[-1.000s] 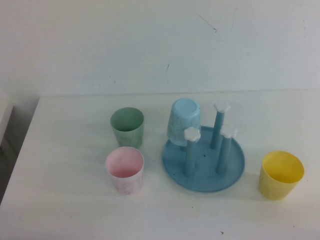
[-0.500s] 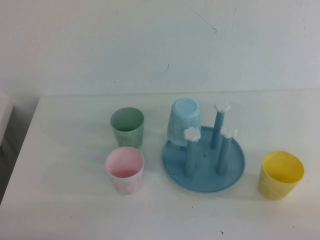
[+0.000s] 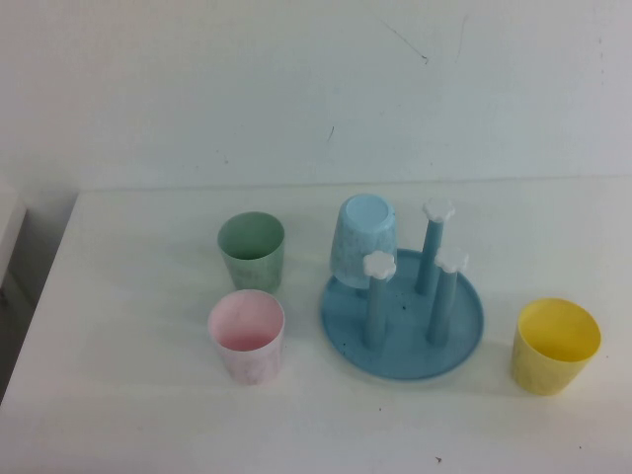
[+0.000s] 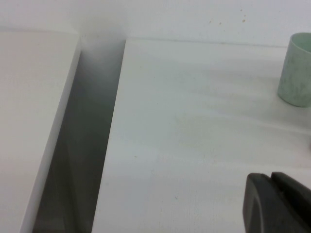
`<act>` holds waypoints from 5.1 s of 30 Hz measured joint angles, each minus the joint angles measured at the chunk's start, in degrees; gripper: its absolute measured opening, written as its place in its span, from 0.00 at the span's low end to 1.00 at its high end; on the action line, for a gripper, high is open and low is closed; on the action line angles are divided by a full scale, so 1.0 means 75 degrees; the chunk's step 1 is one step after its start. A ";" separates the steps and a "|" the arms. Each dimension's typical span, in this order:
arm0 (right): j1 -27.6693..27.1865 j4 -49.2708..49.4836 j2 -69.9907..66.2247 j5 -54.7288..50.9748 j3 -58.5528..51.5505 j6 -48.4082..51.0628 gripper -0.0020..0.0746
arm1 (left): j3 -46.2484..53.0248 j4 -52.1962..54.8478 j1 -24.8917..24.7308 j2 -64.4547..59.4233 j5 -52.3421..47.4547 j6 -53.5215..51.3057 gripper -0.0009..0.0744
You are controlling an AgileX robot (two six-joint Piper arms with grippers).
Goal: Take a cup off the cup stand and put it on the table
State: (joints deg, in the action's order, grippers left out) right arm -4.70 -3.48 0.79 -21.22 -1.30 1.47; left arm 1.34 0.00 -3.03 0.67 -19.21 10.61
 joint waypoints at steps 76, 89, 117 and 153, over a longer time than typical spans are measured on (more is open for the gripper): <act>0.0000 -0.0576 -0.0734 0.1253 0.2961 -0.0305 0.02 | -0.2351 -0.0044 0.0000 -0.0480 0.1498 0.0790 0.01; 0.0000 0.2275 -0.3603 -0.1101 0.3019 0.4258 0.02 | -0.5479 -0.3063 0.0000 -0.4441 -0.1705 -0.2241 0.01; 0.0005 0.2683 -0.4047 -0.2807 0.3019 0.6032 0.02 | -1.1157 -0.4414 -0.3452 -1.2406 -0.2495 -0.5227 0.01; 0.0005 0.2993 -0.4047 -0.2634 0.3019 0.6064 0.02 | -1.3025 -0.1989 -0.3958 -1.5237 -0.2452 -0.3283 0.70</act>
State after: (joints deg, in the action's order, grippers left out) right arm -4.66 18.97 -29.56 -40.98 21.35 46.95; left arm -96.35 -14.92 -32.72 -113.60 -37.60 -14.01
